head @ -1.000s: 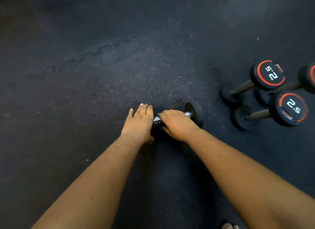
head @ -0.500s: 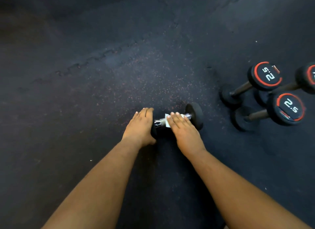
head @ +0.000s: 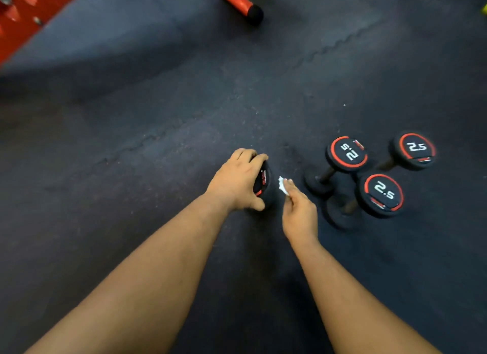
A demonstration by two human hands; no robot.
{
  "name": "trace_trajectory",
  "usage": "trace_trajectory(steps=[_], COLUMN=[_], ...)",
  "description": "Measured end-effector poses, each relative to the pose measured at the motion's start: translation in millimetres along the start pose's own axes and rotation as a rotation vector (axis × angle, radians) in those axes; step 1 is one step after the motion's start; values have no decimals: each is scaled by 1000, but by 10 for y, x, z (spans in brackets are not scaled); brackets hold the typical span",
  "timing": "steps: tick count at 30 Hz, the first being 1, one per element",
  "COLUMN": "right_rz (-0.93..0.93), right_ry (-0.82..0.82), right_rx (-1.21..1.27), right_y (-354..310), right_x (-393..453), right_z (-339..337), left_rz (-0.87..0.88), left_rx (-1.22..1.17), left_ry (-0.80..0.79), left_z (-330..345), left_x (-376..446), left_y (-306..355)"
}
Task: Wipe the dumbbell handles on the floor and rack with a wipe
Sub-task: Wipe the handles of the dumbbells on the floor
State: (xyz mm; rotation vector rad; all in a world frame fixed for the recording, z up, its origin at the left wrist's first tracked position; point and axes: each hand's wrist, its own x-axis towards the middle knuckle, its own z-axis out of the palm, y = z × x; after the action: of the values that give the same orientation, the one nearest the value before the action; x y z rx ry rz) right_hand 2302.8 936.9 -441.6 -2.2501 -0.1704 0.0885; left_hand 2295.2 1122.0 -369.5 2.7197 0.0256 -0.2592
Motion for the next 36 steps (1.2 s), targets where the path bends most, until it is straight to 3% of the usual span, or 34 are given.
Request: trace_trajectory(steps=[11, 19, 22, 26, 29, 36], right_rz=[175, 362, 435, 503, 478, 293], right_ry=[33, 150, 193, 266, 308, 282], right_rx=[65, 10, -11, 74, 127, 65], right_y=[636, 1063, 1264, 1468, 1505, 1422], right_x=[-266, -560, -631, -690, -705, -569], right_z=[-406, -848, -1074, -1288, -1365, -1344], left_rz=[-92, 379, 406, 389, 379, 318], left_rx=[295, 153, 170, 369, 399, 173], left_ry=[-38, -53, -149, -209, -143, -62], left_z=[264, 713, 859, 1061, 1129, 947], left_x=[295, 484, 728, 948, 892, 491], left_y=[326, 1675, 2165, 2416, 2396, 2087])
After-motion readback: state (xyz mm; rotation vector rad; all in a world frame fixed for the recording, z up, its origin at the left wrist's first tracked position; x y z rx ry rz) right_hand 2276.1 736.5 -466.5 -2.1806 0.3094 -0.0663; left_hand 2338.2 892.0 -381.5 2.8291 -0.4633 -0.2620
